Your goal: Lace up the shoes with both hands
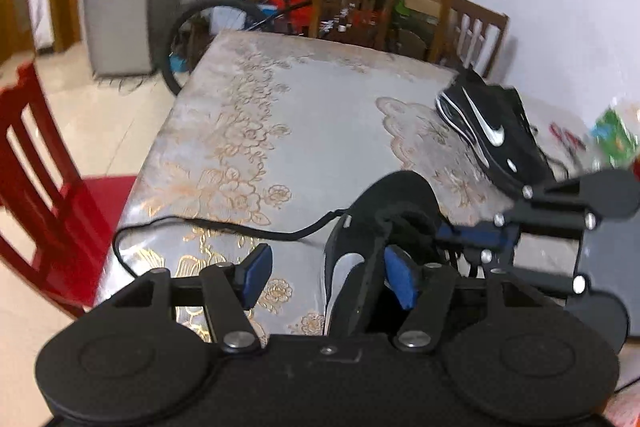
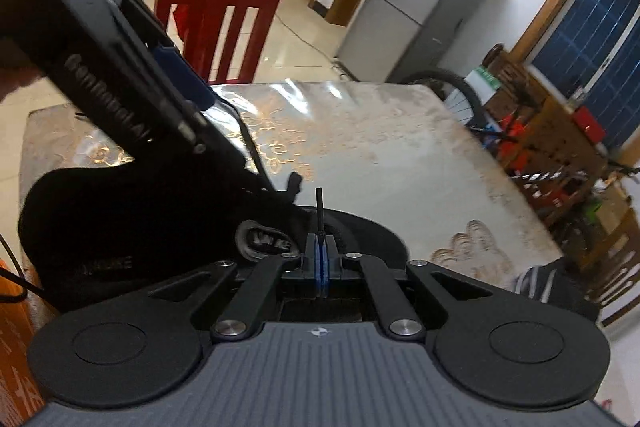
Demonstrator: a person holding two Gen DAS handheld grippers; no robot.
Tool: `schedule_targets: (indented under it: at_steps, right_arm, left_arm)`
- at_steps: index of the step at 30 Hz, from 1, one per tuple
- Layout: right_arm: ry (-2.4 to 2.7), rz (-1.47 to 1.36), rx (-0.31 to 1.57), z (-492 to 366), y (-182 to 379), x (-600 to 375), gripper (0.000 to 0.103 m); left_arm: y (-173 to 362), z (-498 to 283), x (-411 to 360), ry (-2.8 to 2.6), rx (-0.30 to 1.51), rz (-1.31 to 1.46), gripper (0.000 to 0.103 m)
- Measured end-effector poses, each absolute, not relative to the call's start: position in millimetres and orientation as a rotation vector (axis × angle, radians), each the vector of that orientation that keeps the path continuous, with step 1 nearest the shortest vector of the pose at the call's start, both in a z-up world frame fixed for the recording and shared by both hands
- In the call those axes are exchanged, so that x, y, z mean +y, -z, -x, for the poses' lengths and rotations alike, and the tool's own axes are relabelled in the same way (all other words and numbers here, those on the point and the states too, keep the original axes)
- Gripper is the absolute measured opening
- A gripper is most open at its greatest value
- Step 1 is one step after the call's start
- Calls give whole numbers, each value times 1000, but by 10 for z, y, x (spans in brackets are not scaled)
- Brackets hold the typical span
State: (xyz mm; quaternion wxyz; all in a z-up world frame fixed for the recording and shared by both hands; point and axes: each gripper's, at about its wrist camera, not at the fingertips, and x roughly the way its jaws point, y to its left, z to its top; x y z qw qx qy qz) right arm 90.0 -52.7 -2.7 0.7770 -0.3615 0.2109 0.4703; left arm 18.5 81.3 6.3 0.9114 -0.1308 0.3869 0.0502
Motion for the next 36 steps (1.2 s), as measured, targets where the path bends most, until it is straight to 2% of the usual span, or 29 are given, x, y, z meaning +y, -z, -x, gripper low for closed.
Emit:
schedule_targets:
  at_steps: [8, 13, 26, 36]
  right_arm:
    - [-1147, 851, 608, -1004, 70, -225, 1]
    - [-1245, 746, 863, -1272, -93, -78, 1]
    - [-1272, 624, 1386, -1536, -103, 154, 2]
    - [-1297, 678, 1391, -1518, -118, 191, 2]
  left_arm:
    - [23, -213, 1083, -148, 812, 461, 60]
    - [75, -194, 1203, -160, 798, 544, 60]
    - [118, -165, 1199, -137, 777, 572, 62]
    - [131, -167, 1206, -126, 778, 580, 62]
